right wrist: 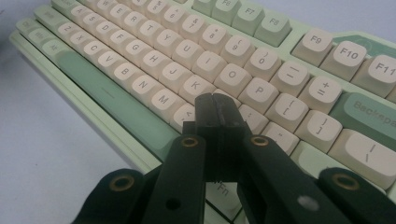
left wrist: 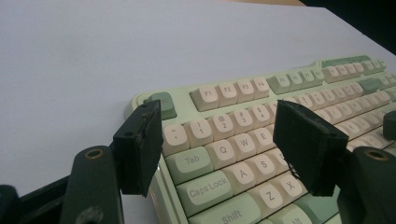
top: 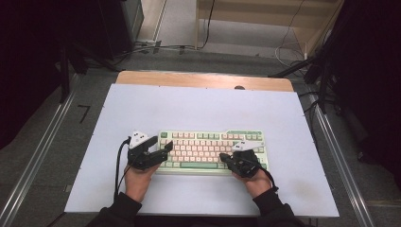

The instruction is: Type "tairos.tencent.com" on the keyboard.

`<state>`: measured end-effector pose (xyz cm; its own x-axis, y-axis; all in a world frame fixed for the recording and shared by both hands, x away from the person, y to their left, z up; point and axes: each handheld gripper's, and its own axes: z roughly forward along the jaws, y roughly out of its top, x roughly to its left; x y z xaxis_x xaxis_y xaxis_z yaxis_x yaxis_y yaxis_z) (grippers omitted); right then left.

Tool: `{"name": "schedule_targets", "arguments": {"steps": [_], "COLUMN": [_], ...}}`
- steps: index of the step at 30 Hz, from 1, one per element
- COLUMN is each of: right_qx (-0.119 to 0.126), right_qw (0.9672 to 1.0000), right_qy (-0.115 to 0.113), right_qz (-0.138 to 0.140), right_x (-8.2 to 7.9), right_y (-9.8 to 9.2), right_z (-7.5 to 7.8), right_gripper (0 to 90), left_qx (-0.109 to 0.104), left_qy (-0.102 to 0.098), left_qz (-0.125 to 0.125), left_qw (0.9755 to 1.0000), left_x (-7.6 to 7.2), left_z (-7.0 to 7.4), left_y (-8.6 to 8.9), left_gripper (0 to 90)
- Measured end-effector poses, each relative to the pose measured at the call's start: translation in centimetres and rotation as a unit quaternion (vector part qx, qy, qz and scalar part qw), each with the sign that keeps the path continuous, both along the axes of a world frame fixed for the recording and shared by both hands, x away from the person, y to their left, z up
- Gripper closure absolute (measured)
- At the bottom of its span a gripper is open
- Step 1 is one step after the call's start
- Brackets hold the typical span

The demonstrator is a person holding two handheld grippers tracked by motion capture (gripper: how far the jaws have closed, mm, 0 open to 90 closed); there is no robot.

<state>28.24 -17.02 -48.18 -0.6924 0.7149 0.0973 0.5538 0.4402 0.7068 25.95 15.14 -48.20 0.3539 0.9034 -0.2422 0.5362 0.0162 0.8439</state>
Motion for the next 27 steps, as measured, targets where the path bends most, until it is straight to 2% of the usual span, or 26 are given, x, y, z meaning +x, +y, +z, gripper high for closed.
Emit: {"name": "schedule_targets", "arguments": {"steps": [22, 25, 27], "right_qx": [-0.004, 0.012, 0.024], "right_qw": [1.0000, 0.9999, 0.9996], "right_qy": [0.007, 0.000, -0.008], "right_qz": [0.002, -0.005, -0.013], "right_x": [0.18, 0.12, 0.14], "right_y": [0.02, -0.23, -0.48], "right_z": [-0.40, 0.06, 0.30], "right_gripper": [87.6, 87.5, 83.3], "left_qx": [-0.002, -0.002, -0.004], "left_qy": [0.004, 0.004, 0.005], "left_qz": [-0.002, -0.001, 0.000], "left_qw": [1.0000, 1.0000, 1.0000], "left_x": [-0.02, -0.03, -0.02], "left_z": [-0.15, -0.12, -0.12], "left_y": [-0.05, 0.00, 0.03], "left_gripper": [33.6, 33.7, 33.7]}}
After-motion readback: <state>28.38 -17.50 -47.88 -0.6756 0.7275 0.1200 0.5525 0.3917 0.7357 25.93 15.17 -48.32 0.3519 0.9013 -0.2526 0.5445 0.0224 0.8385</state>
